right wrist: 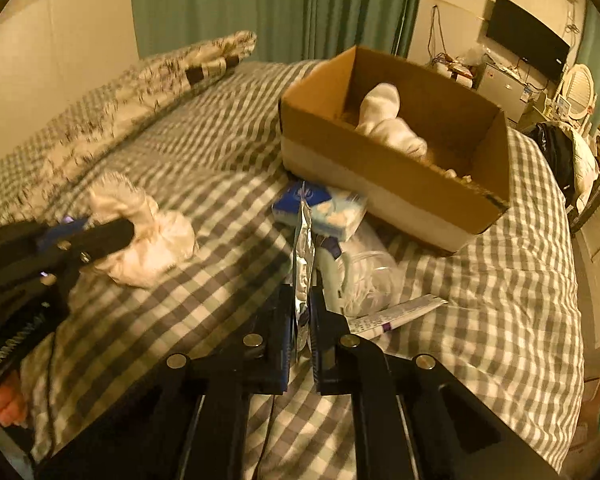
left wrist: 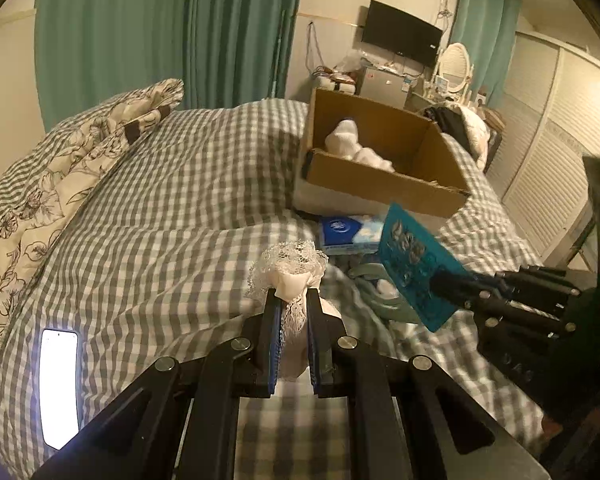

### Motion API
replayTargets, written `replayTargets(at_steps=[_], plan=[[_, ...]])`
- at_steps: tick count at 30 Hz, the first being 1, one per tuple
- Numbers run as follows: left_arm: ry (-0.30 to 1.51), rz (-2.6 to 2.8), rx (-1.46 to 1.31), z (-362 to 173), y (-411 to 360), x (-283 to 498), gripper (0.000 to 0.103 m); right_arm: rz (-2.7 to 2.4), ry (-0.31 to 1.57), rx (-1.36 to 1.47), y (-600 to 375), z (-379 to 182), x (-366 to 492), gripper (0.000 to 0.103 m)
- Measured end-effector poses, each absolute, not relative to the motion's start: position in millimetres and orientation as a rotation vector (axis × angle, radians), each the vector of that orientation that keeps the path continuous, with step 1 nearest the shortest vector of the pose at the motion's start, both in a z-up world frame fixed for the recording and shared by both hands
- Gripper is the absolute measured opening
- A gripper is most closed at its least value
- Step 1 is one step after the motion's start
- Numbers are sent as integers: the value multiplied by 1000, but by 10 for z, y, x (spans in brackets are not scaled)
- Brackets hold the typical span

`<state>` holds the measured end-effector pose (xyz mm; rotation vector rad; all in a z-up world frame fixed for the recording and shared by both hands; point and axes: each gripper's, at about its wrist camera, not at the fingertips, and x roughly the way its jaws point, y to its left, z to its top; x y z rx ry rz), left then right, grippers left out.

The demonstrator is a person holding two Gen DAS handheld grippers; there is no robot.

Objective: Organize objects
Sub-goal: 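Carry the lace cloth and teal card into the box and open both grippers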

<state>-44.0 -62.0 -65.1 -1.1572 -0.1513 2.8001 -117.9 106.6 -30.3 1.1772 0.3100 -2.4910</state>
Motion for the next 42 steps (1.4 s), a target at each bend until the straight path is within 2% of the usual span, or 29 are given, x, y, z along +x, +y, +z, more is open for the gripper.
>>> replayTargets(at_steps=[10, 16, 23, 31, 39, 41, 42], plan=[[-131, 2756, -1003, -66, -367, -550, 11, -2591, 258, 928, 1363, 591, -974, 7], [-70, 2797, -896, 397, -229, -923, 11, -2637, 209, 803, 1653, 1078, -1105, 7], [16, 2842, -858, 632, -42, -1540, 11, -2687, 186, 734, 1888, 1416, -1532, 7], [54, 2807, -925, 380, 173, -2313, 11, -2713, 203, 797, 1846, 1246, -2328, 7], [26, 2745, -1085, -252, 181, -2795, 12, -2690, 153, 957, 1859, 573, -2931, 7], [30, 2752, -1115, -341, 181, -2843, 16, -2688, 128, 982, 1897, 433, -2982, 7], [23, 2750, -1126, -370, 179, -2845, 22, -2689, 112, 990, 1922, 380, -3012, 7]])
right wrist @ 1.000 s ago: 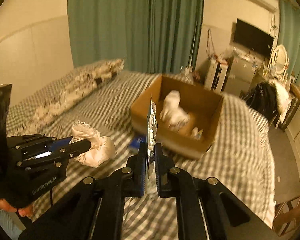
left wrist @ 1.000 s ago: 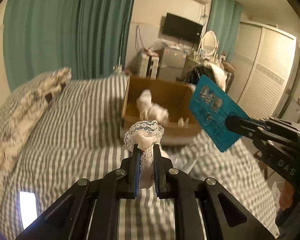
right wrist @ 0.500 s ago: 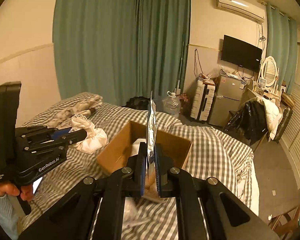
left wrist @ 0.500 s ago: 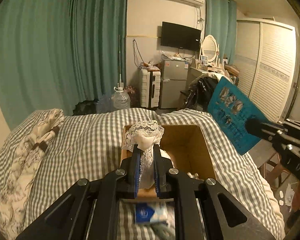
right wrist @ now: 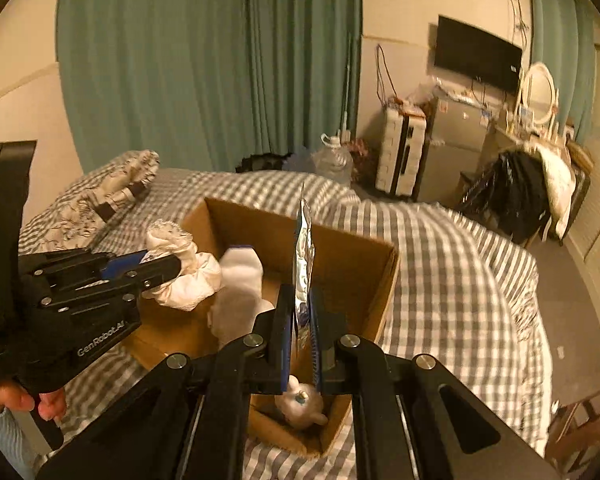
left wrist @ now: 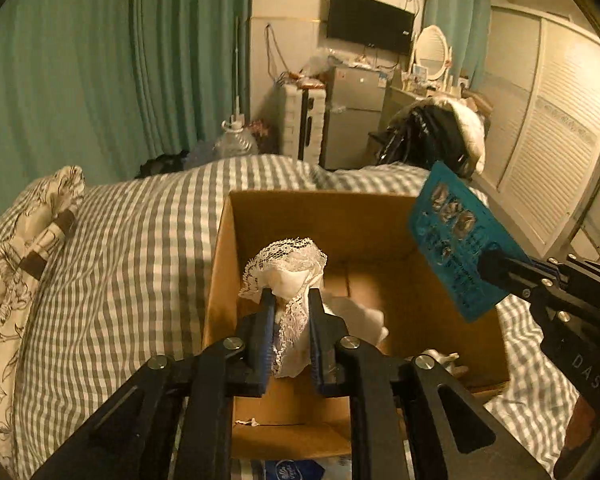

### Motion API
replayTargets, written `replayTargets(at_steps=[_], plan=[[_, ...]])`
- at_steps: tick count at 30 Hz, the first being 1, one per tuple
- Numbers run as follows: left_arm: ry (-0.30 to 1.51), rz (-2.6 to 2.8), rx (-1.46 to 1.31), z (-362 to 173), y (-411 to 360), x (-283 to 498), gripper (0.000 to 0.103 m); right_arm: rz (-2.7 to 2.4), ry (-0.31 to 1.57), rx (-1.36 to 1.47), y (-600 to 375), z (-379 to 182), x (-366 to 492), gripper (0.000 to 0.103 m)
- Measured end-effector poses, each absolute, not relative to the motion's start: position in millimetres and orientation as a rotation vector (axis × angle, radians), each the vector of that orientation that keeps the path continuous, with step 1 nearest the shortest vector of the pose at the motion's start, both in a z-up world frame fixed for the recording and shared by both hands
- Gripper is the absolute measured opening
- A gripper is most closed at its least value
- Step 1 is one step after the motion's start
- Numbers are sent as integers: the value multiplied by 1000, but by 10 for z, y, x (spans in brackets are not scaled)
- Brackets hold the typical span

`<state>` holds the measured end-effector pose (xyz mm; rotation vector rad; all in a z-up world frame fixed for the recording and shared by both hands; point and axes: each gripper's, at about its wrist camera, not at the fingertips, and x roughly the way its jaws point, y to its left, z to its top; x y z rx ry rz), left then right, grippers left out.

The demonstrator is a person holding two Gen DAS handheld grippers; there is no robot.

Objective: Organize objects
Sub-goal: 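Carry the lace cloth and teal card into the box and open both grippers, then grasp the grey plastic clip with the right gripper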

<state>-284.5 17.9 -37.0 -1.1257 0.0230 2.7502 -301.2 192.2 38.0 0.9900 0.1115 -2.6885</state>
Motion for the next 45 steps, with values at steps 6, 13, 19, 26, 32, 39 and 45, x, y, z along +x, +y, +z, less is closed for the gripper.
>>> replayTargets(at_steps=[6, 13, 19, 26, 32, 39, 45], plan=[[7, 2796, -1078, -270, 105, -2686, 78, -2726, 105, 966, 2024, 417, -2958, 47], [15, 2852, -1030, 116, -20, -2244, 92, -2797, 102, 857, 2117, 932, -2502, 63], [25, 2935, -983, 423, -178, -1756, 101, -2845, 144, 790, 2187, 1385, -1955, 75], [57, 3009, -979, 252, -272, -1172, 103, -2786, 205, 817, 2100, 1319, -1332, 85], [-97, 2983, -1049, -235, -364, -814, 103, -2726, 214, 947, 1918, 699, -1154, 85], [-75, 2962, -1170, -601, -392, -767, 103, -2644, 230, 1156, 1705, -66, -1240, 85], [-84, 2960, -1168, -651, -438, -783, 103, -2605, 258, 1217, 1559, -277, -1373, 85]])
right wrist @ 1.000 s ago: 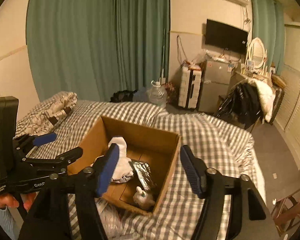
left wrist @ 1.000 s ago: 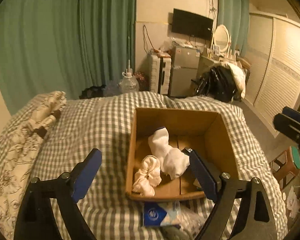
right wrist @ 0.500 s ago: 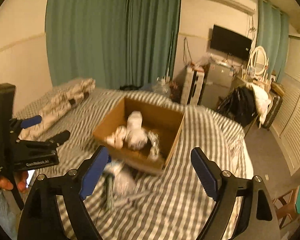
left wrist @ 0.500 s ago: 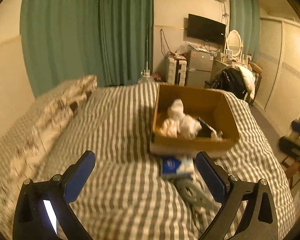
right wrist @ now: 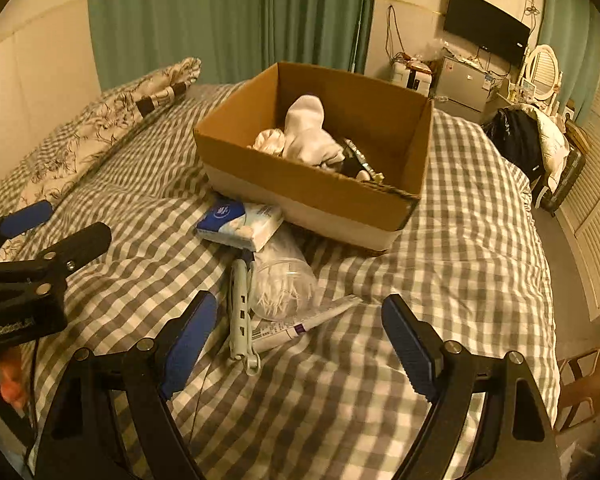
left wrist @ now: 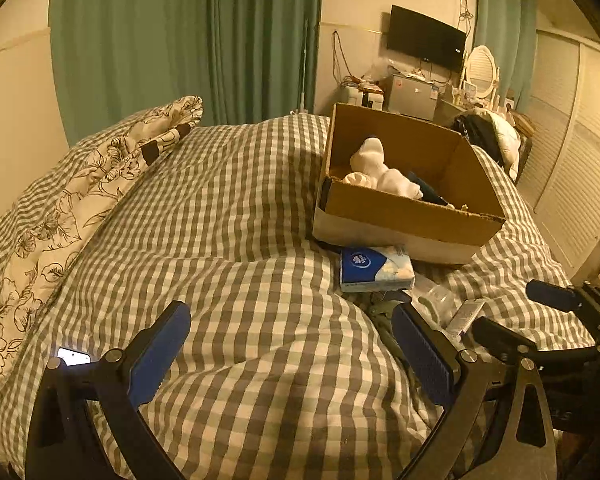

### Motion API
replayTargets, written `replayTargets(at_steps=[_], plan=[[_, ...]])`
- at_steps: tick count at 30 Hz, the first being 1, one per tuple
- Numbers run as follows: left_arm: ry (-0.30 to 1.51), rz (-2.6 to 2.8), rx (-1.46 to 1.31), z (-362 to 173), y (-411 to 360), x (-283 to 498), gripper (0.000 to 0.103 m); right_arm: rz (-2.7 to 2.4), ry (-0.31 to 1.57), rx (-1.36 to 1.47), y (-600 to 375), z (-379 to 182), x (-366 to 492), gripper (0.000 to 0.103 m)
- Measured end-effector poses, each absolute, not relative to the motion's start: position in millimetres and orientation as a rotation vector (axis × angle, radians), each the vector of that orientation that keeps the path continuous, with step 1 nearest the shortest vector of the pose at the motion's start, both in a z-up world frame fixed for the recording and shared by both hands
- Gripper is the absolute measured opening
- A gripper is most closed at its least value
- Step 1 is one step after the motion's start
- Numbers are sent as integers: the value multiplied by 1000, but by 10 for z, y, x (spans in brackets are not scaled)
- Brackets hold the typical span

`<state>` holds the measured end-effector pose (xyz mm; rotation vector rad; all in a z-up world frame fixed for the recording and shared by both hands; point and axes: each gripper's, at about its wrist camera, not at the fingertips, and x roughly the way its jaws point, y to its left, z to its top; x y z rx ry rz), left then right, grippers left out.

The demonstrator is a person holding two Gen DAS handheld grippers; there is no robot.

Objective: Organize objects
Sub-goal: 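Grasp the grey plastic clip with the right gripper, then grasp the white toothpaste tube with the left gripper while the right gripper holds the clip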

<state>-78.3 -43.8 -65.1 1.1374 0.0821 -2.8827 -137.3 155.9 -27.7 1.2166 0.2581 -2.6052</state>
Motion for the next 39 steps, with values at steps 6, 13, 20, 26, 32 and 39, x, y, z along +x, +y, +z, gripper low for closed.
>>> replayTargets(at_steps=[6, 13, 20, 26, 32, 39], plan=[[118, -2857, 1155, -731, -550, -821, 103, -2559, 275, 1291, 1417, -485, -1478, 84], [190, -2847, 1148, -752, -660, -806, 103, -2504, 340, 1363, 1192, -690, -1585, 72], [200, -2840, 1164, -777, -670, -819, 103, -2444, 398, 1394, 1073, -788, -1568, 29], [164, -2826, 1177, -787, -629, -824, 103, -2470, 372, 1338, 1130, -644, -1470, 12], [112, -2809, 1183, -751, -492, -832, 103, -2536, 296, 1202, 1323, -238, -1321, 10], [141, -2897, 1221, -686, -120, -889, 103, -2667, 243, 1082, 1718, 169, -1193, 10]])
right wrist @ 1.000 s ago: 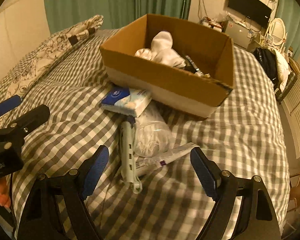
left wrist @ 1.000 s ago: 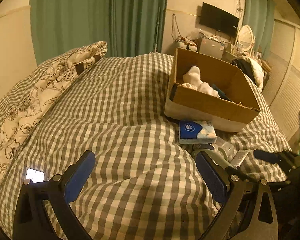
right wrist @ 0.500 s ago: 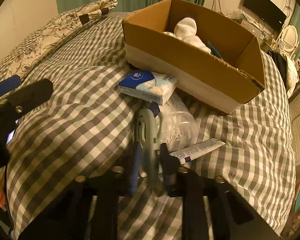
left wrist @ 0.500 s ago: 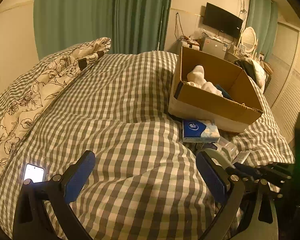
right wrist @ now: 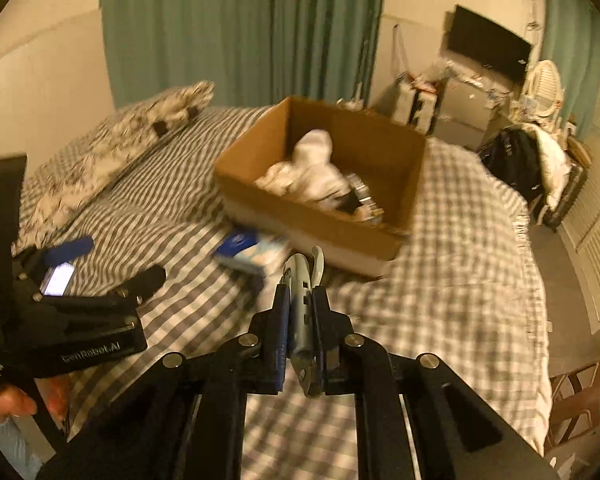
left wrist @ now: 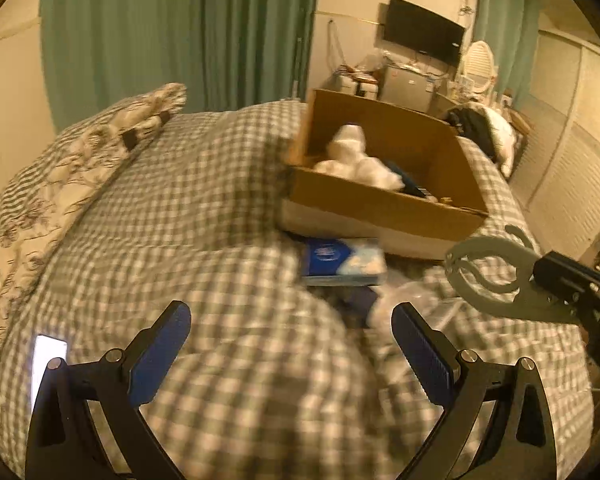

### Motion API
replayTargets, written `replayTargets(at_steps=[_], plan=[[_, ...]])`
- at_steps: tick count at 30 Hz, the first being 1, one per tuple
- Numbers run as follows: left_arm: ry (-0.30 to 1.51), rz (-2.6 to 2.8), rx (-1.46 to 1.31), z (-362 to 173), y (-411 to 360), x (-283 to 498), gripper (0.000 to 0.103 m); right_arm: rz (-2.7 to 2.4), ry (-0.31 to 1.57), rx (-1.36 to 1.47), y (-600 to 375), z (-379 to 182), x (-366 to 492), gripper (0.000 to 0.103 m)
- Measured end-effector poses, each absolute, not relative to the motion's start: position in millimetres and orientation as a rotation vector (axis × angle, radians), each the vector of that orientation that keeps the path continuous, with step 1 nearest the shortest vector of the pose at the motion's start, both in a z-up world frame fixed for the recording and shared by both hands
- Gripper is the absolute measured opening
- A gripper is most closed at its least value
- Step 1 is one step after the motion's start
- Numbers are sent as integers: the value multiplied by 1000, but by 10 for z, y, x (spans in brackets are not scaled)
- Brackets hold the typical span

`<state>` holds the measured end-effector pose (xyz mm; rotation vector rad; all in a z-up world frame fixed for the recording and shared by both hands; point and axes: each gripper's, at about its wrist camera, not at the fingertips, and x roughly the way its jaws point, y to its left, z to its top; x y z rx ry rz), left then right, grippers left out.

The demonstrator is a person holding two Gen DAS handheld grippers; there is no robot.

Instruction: Organize objects

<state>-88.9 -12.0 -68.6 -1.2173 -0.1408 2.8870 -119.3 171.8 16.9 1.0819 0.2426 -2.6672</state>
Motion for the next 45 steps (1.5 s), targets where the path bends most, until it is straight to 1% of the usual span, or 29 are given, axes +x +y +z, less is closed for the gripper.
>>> replayTargets(at_steps=[2, 5, 8, 10, 11, 13, 15, 17, 21, 22, 23, 25, 26, 30, 34, 41, 45], plan=[[-139, 2848, -1220, -717, 37, -931, 103, -2704, 219, 1074, 1877, 217, -1185, 10], [-83, 2807, -1238, -791, 291, -1018, 101, -2748, 185, 1076, 2104, 237, -1182, 10], [-42, 2744, -1276, -907, 519, -1102, 94, -2771, 150, 1087, 2292, 213, -1199, 10], [-23, 2698, -1317, -1026, 641, -1170, 84, -2775, 126, 1092, 2387, 190, -1213, 10], [1, 2691, -1337, -1080, 685, -1193, 81, -2775, 114, 1094, 2426, 178, -1225, 10], [84, 2680, -1394, -1241, 787, -1264, 72, -2770, 96, 1094, 2479, 159, -1232, 10], [91, 2620, -1475, -1428, 832, -1342, 69, -2766, 79, 1093, 2526, 132, -1222, 10], [75, 2571, -1504, -1501, 874, -1355, 69, -2760, 64, 1097, 2567, 103, -1225, 10], [196, 2552, -1481, -1520, 1039, -1304, 67, -2746, 38, 1112, 2618, 37, -1222, 10], [205, 2541, -1479, -1529, 1061, -1304, 62, -2745, 33, 1114, 2628, 26, -1214, 10], [190, 2521, -1486, -1544, 1062, -1316, 58, -2744, 29, 1116, 2629, 15, -1217, 10], [170, 2505, -1500, -1558, 1048, -1328, 36, -2741, 24, 1118, 2625, 10, -1208, 10], [178, 2506, -1501, -1555, 1048, -1319, 36, -2740, 23, 1118, 2618, 13, -1203, 10], [209, 2517, -1453, -1456, 1078, -1211, 27, -2742, 34, 1107, 2598, 50, -1140, 10], [125, 2520, -1414, -1288, 1010, -1066, 22, -2749, 50, 1088, 2578, 131, -1048, 10], [48, 2559, -1305, -893, 807, -762, 21, -2783, 72, 1031, 2542, 345, -889, 8], [11, 2577, -1278, -813, 731, -701, 21, -2776, 67, 999, 2544, 365, -844, 7]])
